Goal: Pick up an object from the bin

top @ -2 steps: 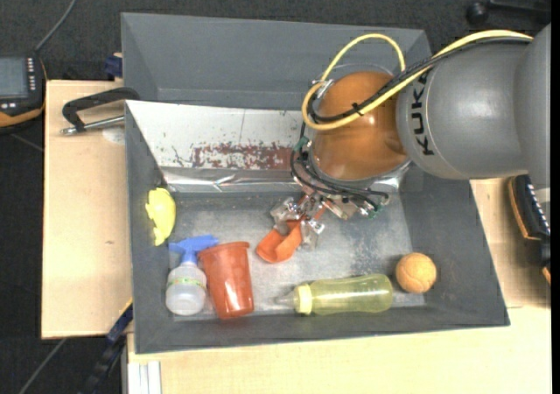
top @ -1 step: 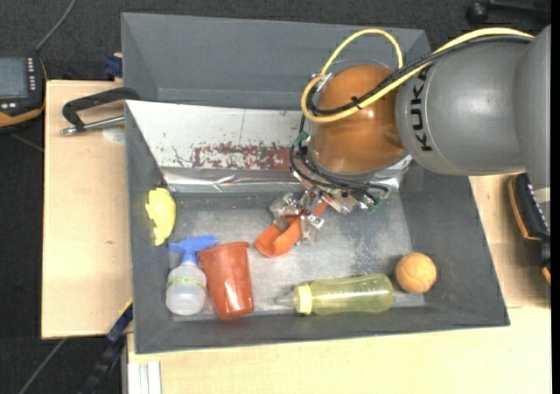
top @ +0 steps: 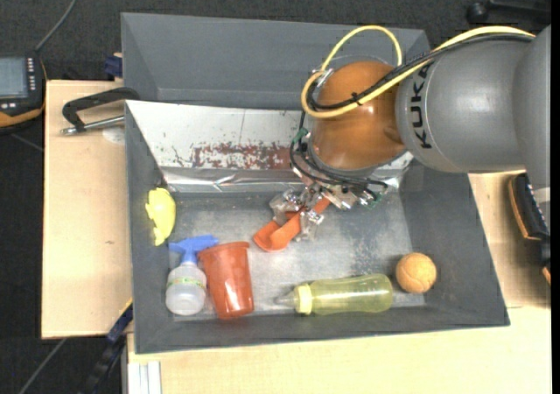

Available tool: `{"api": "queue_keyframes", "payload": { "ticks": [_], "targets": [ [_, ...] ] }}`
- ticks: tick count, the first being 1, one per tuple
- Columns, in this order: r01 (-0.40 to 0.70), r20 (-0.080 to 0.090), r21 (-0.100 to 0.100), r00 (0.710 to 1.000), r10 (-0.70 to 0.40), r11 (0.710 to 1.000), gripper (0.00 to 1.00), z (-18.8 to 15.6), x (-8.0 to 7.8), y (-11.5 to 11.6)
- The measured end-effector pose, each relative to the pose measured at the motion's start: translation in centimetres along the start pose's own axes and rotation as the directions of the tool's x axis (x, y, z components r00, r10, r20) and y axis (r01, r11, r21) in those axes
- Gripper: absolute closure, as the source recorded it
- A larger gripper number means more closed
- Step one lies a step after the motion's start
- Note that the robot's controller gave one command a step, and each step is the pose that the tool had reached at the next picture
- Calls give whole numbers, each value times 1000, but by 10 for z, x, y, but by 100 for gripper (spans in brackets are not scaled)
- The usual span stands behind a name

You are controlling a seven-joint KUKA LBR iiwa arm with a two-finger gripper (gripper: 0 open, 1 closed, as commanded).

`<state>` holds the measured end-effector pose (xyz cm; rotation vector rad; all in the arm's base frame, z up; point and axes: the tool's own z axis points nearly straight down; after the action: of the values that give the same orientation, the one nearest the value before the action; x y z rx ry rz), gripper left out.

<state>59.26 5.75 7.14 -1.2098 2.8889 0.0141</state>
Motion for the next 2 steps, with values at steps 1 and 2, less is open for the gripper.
{"api": "queue_keyframes", "payload": {
  "ticks": [1,2],
  "targets": [
    [20,-1,-1,1000,-20,1000,100,0,14,1],
    [10,2,-1,1000,-10,1000,100,-1,6,-4]
  ]
}}
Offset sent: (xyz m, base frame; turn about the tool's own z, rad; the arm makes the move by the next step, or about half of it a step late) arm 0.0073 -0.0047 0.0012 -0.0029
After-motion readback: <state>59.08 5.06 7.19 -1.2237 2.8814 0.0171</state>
